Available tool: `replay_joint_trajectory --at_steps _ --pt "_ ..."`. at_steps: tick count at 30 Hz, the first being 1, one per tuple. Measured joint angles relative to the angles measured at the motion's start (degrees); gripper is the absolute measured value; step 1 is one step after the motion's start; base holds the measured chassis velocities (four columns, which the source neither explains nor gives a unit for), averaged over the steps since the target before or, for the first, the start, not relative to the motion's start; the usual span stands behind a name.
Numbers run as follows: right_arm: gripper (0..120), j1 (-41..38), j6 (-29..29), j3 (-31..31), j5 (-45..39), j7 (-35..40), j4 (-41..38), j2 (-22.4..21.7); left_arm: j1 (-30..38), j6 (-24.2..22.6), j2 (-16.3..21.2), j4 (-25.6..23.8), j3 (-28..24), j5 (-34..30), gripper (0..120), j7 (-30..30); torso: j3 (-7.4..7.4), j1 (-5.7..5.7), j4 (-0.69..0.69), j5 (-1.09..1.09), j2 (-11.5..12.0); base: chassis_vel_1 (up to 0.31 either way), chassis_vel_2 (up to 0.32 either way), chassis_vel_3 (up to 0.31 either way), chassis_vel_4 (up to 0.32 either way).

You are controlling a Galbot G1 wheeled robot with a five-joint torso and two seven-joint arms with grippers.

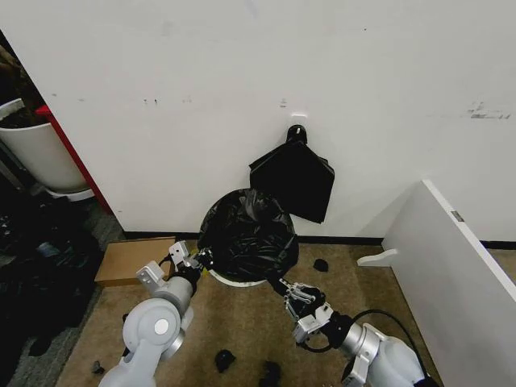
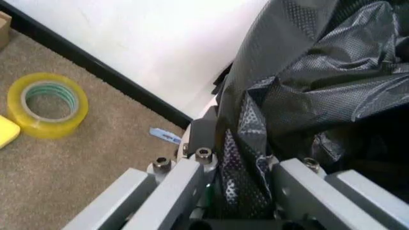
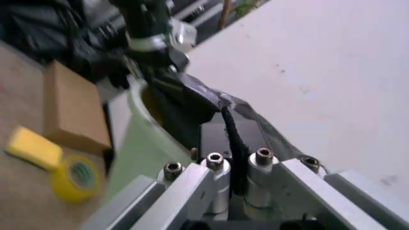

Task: Place the garbage bag over the trash bin.

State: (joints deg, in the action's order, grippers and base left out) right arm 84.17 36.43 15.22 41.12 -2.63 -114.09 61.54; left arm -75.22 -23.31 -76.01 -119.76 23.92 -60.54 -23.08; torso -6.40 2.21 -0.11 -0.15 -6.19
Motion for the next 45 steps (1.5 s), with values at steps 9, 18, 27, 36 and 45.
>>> replay_joint_trajectory --at_steps 9,18,27,36,45 --pt "0 -0.7 2.2 0.7 -25.1 -23.7 1.8 -2.2 0.0 0.5 -0.2 -0.6 0.6 -1.4 0 -0.4 0.0 0.0 0.0 0.0 0.0 0.0 0.0 0.0 0.0" --pt "0 -3.7 7.4 6.1 -17.0 -34.5 10.5 -0.1 -0.7 0.5 -0.4 -3.9 2.2 -6.8 0 -1.5 0.0 0.0 -0.01 0.0 0.0 0.0 0.0 0.0 0.0" --pt "0 -7.6 8.1 8.7 3.6 -11.4 20.2 3.1 -1.9 -1.0 0.0 -6.1 1.3 -7.2 0 -1.9 0.0 0.0 0.0 -0.01 0.0 0.0 0.0 0.0 0.0" --pt "22 -4.3 -1.7 8.0 -19.5 -7.1 21.2 -1.7 -1.2 5.1 0.9 -1.4 -0.3 0.9 0 0.2 0.0 0.0 -0.01 0.0 0.0 0.0 0.0 0.0 0.0" --pt "55 2.3 -21.5 2.0 -50.2 15.2 1.2 -2.2 -1.6 10.0 0.4 2.6 -3.9 8.5 0 2.3 0.0 0.0 0.01 0.01 0.0 0.0 0.0 0.0 0.0"
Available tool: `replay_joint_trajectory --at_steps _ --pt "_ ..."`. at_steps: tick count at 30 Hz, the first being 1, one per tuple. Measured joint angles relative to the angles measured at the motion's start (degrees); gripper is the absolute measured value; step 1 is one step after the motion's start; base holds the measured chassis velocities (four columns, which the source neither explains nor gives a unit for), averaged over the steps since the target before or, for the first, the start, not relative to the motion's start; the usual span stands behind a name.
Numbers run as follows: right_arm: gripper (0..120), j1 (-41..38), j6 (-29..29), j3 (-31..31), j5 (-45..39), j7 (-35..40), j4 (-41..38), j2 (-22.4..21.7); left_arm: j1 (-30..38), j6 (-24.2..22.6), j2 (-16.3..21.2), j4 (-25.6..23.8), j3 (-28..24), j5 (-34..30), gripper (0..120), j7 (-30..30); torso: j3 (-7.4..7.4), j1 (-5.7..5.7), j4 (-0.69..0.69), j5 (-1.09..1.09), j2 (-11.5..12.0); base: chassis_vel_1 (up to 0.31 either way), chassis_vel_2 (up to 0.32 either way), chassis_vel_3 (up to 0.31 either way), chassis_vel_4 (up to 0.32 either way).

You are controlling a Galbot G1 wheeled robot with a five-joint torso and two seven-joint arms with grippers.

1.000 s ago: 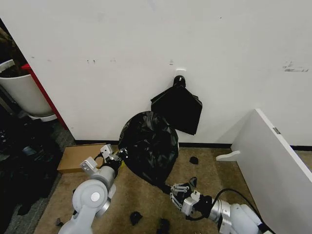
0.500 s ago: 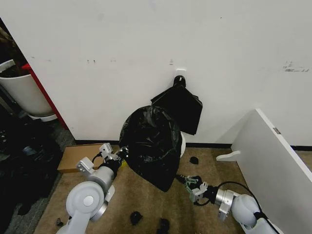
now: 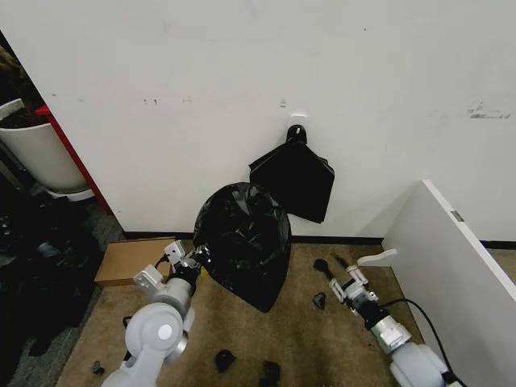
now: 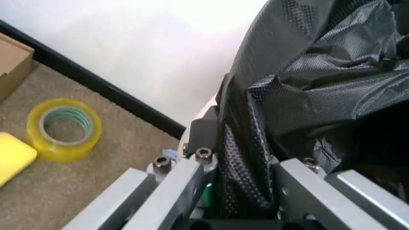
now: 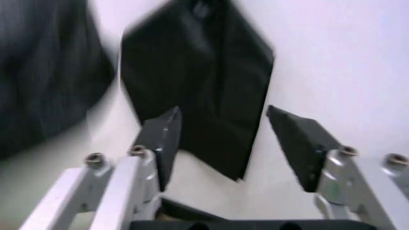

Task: Place the garbage bag over the trash bin.

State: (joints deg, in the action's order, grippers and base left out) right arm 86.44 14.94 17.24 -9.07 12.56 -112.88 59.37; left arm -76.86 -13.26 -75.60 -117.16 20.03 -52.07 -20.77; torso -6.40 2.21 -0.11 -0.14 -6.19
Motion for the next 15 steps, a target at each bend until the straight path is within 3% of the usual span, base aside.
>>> replay_joint_trajectory --at_steps 5,7,11,15 --pt "71 2.1 -7.4 -6.6 -11.8 2.3 -15.6 -0.3 -1.1 4.5 -0.2 1.2 -2.0 5.1 0 2.5 0.01 0.0 -0.01 0.0 0.0 0.0 0.0 0.0 0.0" --pt "71 1.7 -12.1 -9.6 -16.9 2.4 -20.6 -0.7 -1.5 7.0 -0.2 1.6 -2.3 7.8 0 4.2 0.01 0.0 0.0 0.01 0.0 0.0 0.0 0.0 0.0" --pt "63 -0.7 -20.5 -13.2 -23.6 4.0 -24.4 -0.9 -1.7 10.3 -0.2 2.3 -2.8 11.4 0 6.5 0.01 0.0 0.0 0.0 0.0 0.0 0.0 0.0 0.0" --pt "44 -4.2 -28.4 -15.5 -25.8 7.1 -24.0 -1.7 -1.6 13.8 0.0 3.3 -3.5 15.2 0 9.1 0.0 0.0 -0.01 0.0 0.0 0.0 0.0 0.0 0.0"
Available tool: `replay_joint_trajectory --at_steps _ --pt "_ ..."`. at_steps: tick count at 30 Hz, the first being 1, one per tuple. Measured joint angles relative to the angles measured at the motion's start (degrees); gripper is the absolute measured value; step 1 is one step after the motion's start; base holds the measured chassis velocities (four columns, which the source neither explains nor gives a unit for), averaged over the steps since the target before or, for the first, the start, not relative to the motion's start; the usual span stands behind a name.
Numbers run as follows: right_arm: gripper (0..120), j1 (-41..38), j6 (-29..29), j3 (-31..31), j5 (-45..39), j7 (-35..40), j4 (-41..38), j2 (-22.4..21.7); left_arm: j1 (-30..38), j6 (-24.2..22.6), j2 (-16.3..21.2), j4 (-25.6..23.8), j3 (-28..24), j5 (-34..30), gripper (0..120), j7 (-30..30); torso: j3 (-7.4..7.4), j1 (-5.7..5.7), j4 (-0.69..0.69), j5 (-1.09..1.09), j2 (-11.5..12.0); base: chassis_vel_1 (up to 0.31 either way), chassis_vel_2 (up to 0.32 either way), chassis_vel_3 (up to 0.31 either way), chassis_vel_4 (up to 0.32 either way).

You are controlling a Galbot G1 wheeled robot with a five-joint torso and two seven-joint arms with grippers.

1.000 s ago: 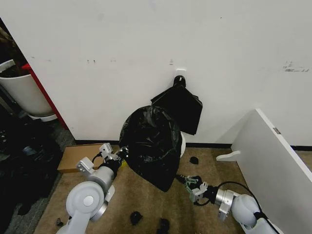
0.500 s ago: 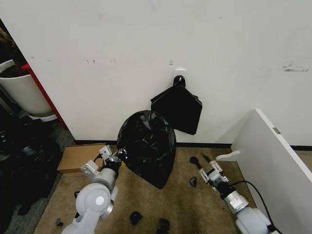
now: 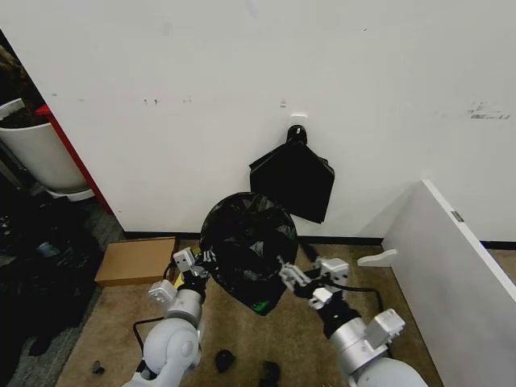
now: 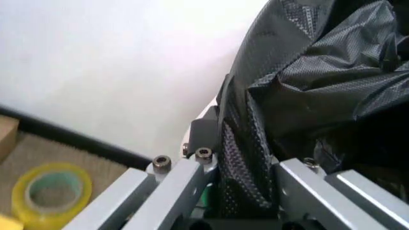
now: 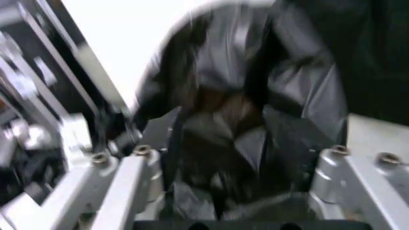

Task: Place the garbage bag over the trash bin.

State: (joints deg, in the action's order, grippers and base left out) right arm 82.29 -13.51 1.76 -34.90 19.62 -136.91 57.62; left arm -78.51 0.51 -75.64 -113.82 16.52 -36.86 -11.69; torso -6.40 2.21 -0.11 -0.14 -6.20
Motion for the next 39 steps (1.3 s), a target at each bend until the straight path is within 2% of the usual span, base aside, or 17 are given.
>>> replay_joint_trajectory --at_steps 2,3,6,8,10,13,19,22,30,34,39 --pt "34 -3.0 -3.4 -2.0 -1.9 3.0 1.3 -0.5 0.1 0.7 0.0 0.6 -0.5 1.8 0 0.8 0.0 0.0 -0.01 -0.01 0.0 0.0 0.0 0.0 0.0" --pt "34 -3.0 -3.4 -2.0 -1.9 3.0 1.3 -0.5 0.1 0.7 0.0 0.6 -0.5 1.8 0 0.8 0.0 0.0 -0.01 -0.01 0.0 0.0 0.0 0.0 0.0" --pt "25 -7.4 -5.4 -4.7 -2.6 4.7 4.1 -0.3 0.3 1.1 -0.2 1.6 -1.2 3.1 0 1.1 0.0 0.0 0.01 -0.01 0.0 0.0 0.0 0.0 0.0" --pt "13 -12.6 -7.8 -7.7 -3.1 7.1 7.5 1.0 0.5 1.4 -0.6 2.9 -2.1 4.0 0 1.2 0.0 0.0 0.0 -0.01 0.0 0.0 0.0 0.0 0.0" --pt "10 -14.6 -8.9 -8.9 -3.2 8.2 8.9 1.7 0.6 1.6 -0.7 3.3 -2.6 4.1 0 1.3 -0.01 0.0 0.01 -0.01 0.0 0.0 0.0 0.0 0.0" --pt "0 -20.2 -14.1 -12.7 -3.7 12.4 13.0 4.1 0.8 2.0 -1.0 4.1 -3.9 4.3 0 2.0 -0.01 0.0 0.01 -0.01 0.0 0.0 0.0 0.0 0.0" --pt "0 -26.7 -23.4 -16.2 -8.2 21.7 19.2 8.3 0.9 2.1 -0.9 4.4 -4.9 4.2 0 2.3 -0.01 0.0 0.0 0.0 0.0 0.0 0.0 0.0 0.0" --pt "0 -28.7 -25.6 -16.6 -8.4 23.2 22.7 9.5 0.6 2.1 -0.8 3.9 -5.0 4.2 0 2.3 -0.01 0.0 0.0 0.0 0.0 0.0 0.0 0.0 0.0" --pt "0 -32.8 -26.6 -17.4 -6.4 24.2 30.1 11.0 -0.3 2.1 -0.6 2.6 -4.8 5.0 0 2.3 -0.01 0.0 0.0 0.0 0.0 0.0 0.0 0.0 0.0" --pt "0 -35.3 -25.5 -17.3 -4.4 24.3 35.4 12.6 -1.1 2.1 -0.5 2.2 -4.8 6.2 0 2.3 -0.01 0.0 0.0 0.0 0.0 0.0 0.0 0.0 0.0" --pt "0 -35.8 -24.1 -16.6 -2.6 24.0 38.2 13.3 -1.5 2.1 -0.5 1.7 -4.5 6.4 0 2.2 -0.01 0.0 0.0 -0.01 0.0 0.0 0.0 0.0 0.0"
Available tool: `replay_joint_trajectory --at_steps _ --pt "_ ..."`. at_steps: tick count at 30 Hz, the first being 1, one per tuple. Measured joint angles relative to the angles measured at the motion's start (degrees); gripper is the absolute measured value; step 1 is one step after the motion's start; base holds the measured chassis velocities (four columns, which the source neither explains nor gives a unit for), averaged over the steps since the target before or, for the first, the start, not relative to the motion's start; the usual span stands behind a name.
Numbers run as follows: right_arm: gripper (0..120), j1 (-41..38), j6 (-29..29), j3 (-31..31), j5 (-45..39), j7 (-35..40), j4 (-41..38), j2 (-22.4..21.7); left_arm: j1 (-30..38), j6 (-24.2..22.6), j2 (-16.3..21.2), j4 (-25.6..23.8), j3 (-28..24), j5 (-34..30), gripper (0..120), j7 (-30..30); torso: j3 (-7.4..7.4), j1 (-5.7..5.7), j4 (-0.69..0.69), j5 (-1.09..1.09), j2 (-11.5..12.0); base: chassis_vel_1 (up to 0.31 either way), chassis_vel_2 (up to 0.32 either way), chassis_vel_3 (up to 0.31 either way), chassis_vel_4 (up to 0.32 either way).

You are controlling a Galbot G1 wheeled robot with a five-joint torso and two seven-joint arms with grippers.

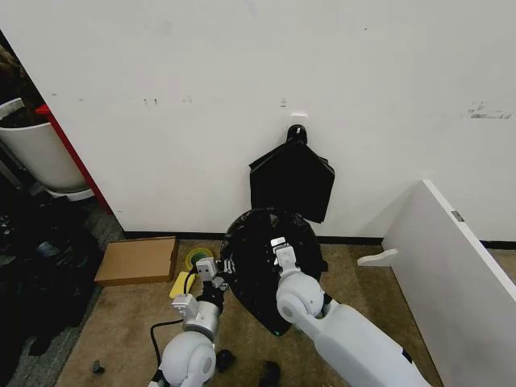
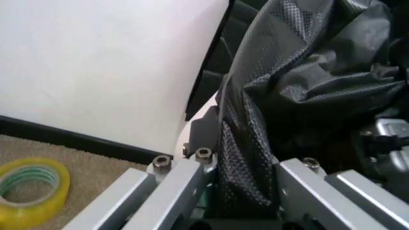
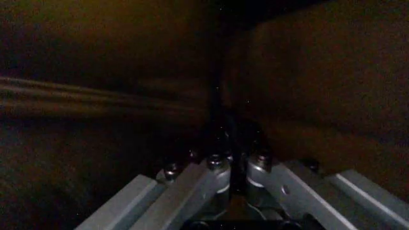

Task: Place the garbage bag over the trash bin.

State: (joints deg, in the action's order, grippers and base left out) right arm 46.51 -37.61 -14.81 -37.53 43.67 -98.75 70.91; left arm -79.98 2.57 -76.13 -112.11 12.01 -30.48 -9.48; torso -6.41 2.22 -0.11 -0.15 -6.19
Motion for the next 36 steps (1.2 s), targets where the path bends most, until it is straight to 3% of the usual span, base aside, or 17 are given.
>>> replay_joint_trajectory --at_steps 7,13,17,19,28,31,33,36 --pt "0 3.6 1.3 0.4 1.7 -1.0 -4.5 -1.8 0.2 0.0 0.2 0.0 1.2 -0.2 0 -0.7 0.01 0.0 0.0 0.0 0.0 0.0 0.0 0.0 0.0" --pt "0 8.7 3.6 0.2 3.0 -5.1 -13.1 -4.4 1.2 -0.1 -0.2 1.3 2.1 -2.1 0 -2.6 0.01 0.0 -0.01 0.0 0.0 0.0 0.0 0.0 0.0" --pt "0 11.0 12.5 -0.1 8.1 -12.2 -14.7 -5.0 1.7 -0.5 -0.6 2.3 2.2 -3.7 0 -3.1 0.01 -0.01 -0.01 -0.01 0.0 0.0 0.0 0.0 0.0" --pt "0 10.9 16.6 -0.4 10.1 -13.4 -13.7 -4.0 1.7 -0.7 -0.9 2.7 1.8 -3.7 0 -3.1 0.01 -0.01 -0.01 0.01 0.0 0.0 0.0 0.0 0.0" --pt "0 6.8 22.2 -1.2 13.0 -12.2 -6.0 0.7 1.6 -1.1 -1.3 3.2 1.1 -3.6 0 -3.0 0.0 -0.01 -0.01 0.01 0.0 0.0 0.0 0.0 0.0" --pt "0 3.8 21.1 -1.6 13.8 -8.7 -1.6 3.9 1.5 -1.1 -1.3 3.2 1.1 -3.3 0 -2.7 0.0 -0.01 0.0 0.01 0.0 0.0 0.0 0.0 0.0" --pt "0 -0.5 16.6 -1.6 15.6 -3.7 5.5 8.3 0.8 -1.1 -1.1 2.8 1.0 -2.7 0 -2.1 0.0 -0.01 0.0 0.01 0.0 0.0 0.0 0.0 0.0" --pt "0 -1.9 14.9 -1.4 16.2 -2.1 8.4 9.9 0.5 -1.1 -1.0 2.4 1.0 -2.6 0 -2.0 0.0 0.0 0.0 0.0 0.0 0.0 0.0 0.0 0.0"
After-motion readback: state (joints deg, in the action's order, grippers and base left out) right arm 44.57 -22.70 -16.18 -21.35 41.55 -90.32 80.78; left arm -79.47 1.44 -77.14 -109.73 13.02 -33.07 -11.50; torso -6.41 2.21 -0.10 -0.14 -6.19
